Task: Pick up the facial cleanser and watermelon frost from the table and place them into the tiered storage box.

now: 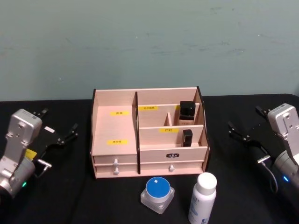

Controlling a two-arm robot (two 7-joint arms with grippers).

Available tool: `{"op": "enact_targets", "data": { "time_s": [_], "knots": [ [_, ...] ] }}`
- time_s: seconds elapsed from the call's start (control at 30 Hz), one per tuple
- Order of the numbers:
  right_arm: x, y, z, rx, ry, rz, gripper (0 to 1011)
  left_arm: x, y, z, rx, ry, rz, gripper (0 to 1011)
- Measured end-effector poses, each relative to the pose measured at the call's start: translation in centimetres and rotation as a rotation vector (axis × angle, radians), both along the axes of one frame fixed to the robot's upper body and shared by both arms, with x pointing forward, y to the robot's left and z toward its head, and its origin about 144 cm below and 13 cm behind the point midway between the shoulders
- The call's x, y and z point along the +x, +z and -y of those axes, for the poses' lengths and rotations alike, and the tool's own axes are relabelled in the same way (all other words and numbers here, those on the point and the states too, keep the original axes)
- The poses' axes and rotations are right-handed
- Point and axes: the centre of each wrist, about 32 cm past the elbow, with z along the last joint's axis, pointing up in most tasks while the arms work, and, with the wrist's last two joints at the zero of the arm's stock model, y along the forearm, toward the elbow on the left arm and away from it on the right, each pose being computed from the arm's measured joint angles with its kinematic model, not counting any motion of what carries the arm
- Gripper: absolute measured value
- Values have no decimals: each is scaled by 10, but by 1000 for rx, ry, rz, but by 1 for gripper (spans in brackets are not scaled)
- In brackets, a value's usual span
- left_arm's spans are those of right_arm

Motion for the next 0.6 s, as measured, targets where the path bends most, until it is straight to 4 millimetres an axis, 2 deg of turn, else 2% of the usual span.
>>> {"op": "enact_targets", "data": {
  "time_s": [0.6],
  "knots": [
    [0, 0, 0, 0, 0, 0, 1003, 0, 0, 0, 0, 0, 0, 1010]
  ]
}}
